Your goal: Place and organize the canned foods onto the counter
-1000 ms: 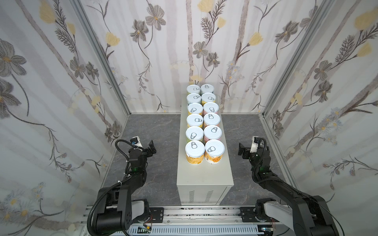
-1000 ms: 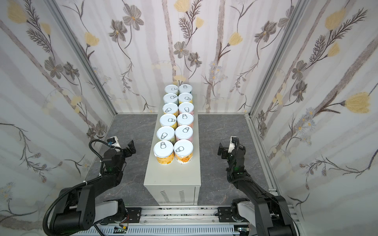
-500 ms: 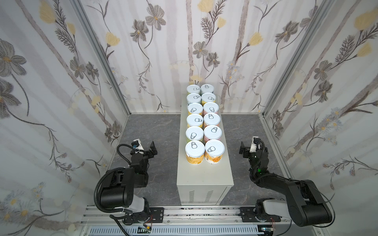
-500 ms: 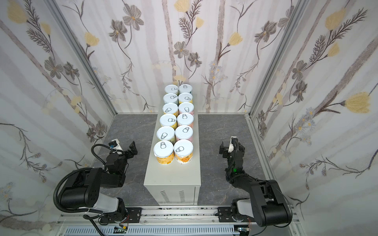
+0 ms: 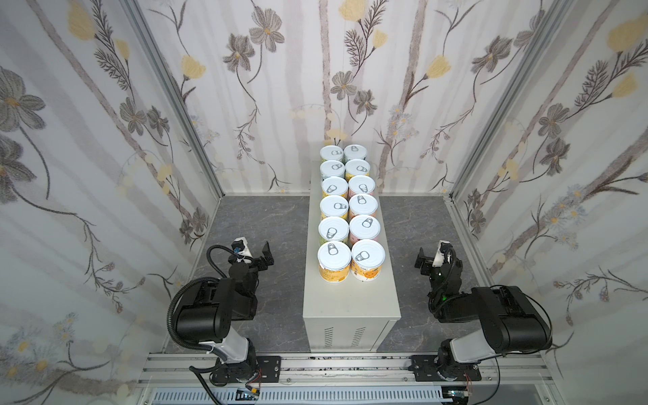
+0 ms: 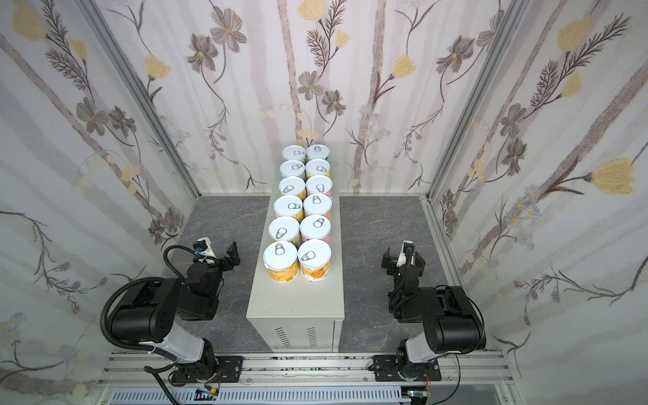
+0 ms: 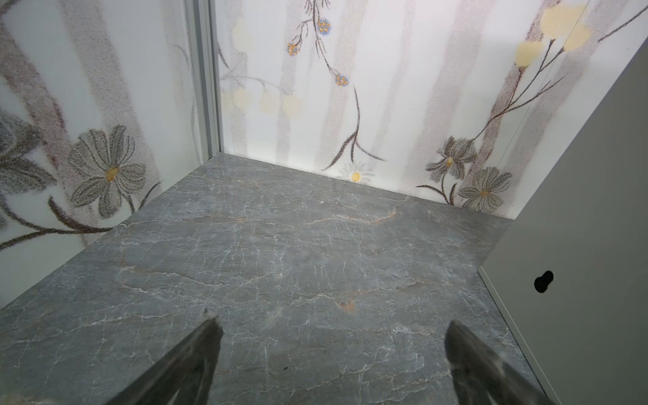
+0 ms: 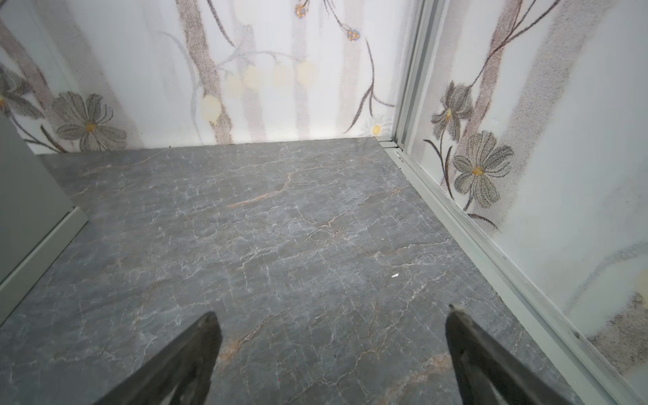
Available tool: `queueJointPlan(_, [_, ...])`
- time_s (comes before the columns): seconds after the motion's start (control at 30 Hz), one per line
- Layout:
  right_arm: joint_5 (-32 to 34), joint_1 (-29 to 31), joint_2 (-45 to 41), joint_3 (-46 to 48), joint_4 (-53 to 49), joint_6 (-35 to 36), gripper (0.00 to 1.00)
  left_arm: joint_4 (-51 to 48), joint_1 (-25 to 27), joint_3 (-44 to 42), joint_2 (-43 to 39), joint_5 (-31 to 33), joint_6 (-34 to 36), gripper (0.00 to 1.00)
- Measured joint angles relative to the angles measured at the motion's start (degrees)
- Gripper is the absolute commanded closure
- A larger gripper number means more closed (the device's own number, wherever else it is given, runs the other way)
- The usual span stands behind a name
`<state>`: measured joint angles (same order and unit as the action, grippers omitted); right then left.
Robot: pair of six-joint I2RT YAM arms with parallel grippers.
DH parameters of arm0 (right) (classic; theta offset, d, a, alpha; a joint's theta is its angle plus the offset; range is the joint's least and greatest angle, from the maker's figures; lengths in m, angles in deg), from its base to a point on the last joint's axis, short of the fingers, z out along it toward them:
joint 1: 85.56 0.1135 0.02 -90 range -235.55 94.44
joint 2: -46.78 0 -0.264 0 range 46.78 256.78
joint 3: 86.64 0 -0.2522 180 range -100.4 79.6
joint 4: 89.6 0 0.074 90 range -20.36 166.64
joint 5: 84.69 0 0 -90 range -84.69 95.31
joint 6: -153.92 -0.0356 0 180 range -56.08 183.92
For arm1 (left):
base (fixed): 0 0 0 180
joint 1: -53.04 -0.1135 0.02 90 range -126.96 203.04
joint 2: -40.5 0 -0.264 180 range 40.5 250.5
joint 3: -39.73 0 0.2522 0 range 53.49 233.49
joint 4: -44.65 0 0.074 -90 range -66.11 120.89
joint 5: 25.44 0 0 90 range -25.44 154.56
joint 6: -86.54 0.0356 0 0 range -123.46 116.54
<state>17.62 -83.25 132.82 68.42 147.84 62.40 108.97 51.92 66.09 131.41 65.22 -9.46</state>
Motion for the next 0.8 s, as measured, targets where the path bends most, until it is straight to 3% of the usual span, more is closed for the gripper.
queueJointPlan(0.8, [-1.92,-0.48,0.28,-0.15,1.42,-1.05,0.0,-2.32,1.92,0.9,0.0,3.87,2.12,0.0])
